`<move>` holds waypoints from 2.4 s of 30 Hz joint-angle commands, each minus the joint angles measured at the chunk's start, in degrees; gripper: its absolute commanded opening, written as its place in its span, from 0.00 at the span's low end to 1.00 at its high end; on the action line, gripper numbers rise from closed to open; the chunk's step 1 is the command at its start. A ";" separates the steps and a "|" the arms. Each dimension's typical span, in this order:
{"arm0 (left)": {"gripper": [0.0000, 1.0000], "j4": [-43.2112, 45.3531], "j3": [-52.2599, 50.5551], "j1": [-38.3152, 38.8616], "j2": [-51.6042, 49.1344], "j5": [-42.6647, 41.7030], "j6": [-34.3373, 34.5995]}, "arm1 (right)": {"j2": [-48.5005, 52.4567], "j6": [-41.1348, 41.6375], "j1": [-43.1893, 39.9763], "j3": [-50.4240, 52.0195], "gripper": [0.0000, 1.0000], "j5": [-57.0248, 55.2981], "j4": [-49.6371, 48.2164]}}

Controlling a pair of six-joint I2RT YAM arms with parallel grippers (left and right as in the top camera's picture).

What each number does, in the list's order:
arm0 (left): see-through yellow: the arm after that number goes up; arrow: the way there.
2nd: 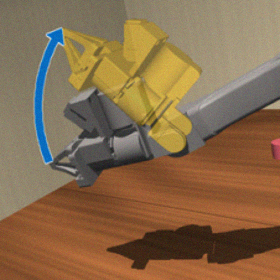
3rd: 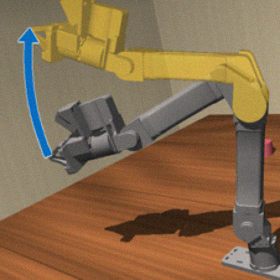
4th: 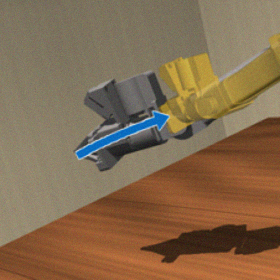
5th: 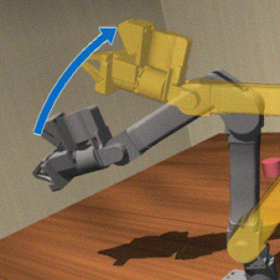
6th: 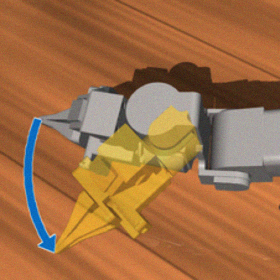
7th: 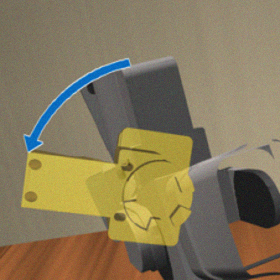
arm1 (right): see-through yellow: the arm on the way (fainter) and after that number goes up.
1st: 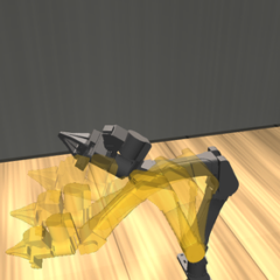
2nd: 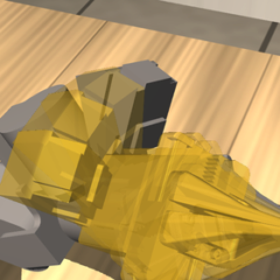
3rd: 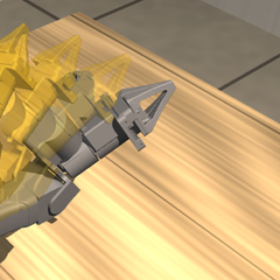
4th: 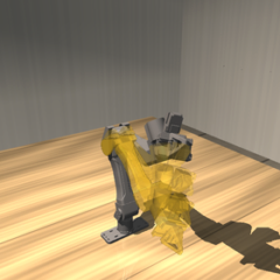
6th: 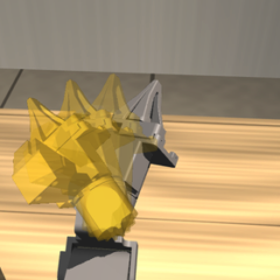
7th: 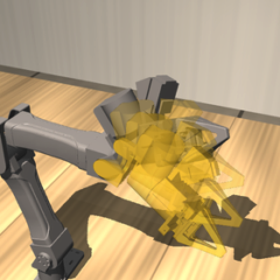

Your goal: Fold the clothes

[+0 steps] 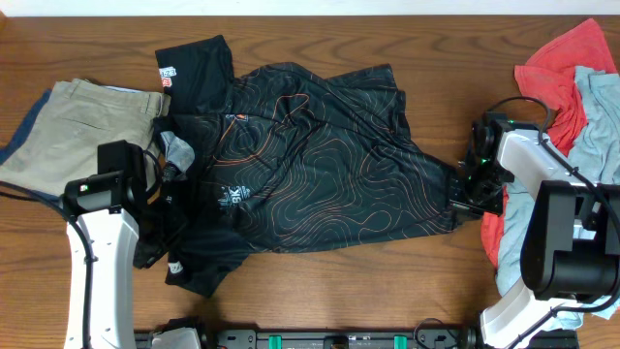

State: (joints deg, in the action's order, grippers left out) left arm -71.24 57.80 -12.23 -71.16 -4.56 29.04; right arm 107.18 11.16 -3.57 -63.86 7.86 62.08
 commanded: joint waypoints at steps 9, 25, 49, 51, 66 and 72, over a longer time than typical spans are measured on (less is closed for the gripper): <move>0.06 0.55 17.90 -0.20 1.20 -14.49 -14.03 | -17.05 -6.12 -0.24 -16.55 0.01 7.23 4.94; 0.06 0.57 57.77 -0.20 8.85 -14.47 -13.97 | -35.74 -5.42 -0.22 -54.07 0.01 0.63 6.51; 0.06 1.77 69.18 -0.17 -12.22 -18.80 -13.79 | -15.67 -6.10 -0.22 -60.19 0.01 -9.20 7.52; 0.06 3.58 69.18 -0.17 -17.35 -20.37 -13.79 | -11.61 -6.10 -0.22 -60.19 0.01 -8.96 5.51; 0.06 55.06 71.21 -0.24 -33.00 -26.36 8.00 | -3.89 4.28 -2.54 -66.58 0.01 -10.19 -33.73; 0.06 57.64 78.29 -0.37 -31.54 -29.94 8.68 | -6.40 3.91 -5.22 -69.83 0.01 -11.32 -27.32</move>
State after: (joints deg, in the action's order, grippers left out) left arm -12.25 131.90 -12.27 -106.02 -30.30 35.83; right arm 103.88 14.06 -7.05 -131.70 -1.37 32.32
